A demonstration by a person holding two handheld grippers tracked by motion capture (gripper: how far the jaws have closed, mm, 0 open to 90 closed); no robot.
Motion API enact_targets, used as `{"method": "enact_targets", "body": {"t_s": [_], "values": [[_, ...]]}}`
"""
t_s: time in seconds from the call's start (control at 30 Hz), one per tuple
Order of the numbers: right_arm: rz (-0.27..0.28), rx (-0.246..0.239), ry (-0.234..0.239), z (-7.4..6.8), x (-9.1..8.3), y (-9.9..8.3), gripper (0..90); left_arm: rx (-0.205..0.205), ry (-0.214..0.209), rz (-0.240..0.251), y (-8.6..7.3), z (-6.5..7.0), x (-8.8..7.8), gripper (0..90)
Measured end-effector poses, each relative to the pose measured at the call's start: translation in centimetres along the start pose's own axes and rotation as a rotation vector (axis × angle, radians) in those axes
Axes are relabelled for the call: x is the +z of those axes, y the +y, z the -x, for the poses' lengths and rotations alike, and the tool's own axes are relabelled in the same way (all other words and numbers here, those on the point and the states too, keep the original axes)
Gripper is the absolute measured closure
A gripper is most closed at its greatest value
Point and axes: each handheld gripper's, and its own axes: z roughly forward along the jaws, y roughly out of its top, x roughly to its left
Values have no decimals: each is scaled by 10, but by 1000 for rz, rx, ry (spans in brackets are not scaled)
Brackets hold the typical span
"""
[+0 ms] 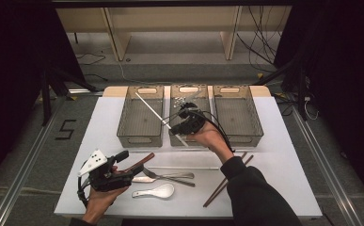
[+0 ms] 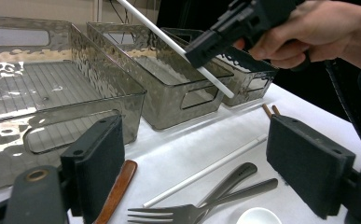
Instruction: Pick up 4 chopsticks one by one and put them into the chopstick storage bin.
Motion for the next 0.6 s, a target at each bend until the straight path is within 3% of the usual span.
{"method": "enact_targets", "body": {"t_s": [0.6], "values": [[52, 127, -23, 0, 30, 46, 849, -9, 2, 11, 1, -2, -3, 189]]}}
